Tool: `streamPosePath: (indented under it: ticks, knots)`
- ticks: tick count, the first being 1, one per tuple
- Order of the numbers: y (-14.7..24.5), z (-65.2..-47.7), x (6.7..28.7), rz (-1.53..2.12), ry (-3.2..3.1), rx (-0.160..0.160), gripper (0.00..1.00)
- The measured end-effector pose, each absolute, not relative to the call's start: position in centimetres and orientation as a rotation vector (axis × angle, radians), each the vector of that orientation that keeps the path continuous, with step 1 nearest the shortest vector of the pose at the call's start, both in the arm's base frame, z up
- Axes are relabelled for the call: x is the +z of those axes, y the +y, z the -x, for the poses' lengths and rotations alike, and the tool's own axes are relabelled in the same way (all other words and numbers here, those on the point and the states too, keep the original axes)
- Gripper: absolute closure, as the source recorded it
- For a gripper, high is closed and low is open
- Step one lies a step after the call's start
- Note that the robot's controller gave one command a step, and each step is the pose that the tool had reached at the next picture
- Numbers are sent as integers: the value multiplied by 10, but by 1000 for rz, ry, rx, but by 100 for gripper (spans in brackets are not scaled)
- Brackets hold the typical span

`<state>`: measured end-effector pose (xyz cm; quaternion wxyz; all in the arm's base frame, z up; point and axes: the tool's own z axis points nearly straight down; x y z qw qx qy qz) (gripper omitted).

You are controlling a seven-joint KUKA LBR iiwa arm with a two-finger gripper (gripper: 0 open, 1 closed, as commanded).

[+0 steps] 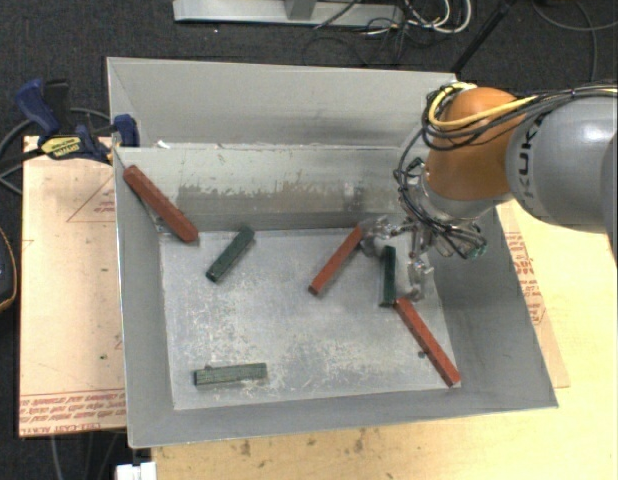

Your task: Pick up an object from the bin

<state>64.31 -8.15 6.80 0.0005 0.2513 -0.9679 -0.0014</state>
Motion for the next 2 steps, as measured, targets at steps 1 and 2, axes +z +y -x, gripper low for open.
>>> streamPosePath:
  ticks: [1,2]
  knots:
    - [-82,-644,71,-788,-3044,-1,100]
    - [-84,-654,226,-757,-3062,6,100]
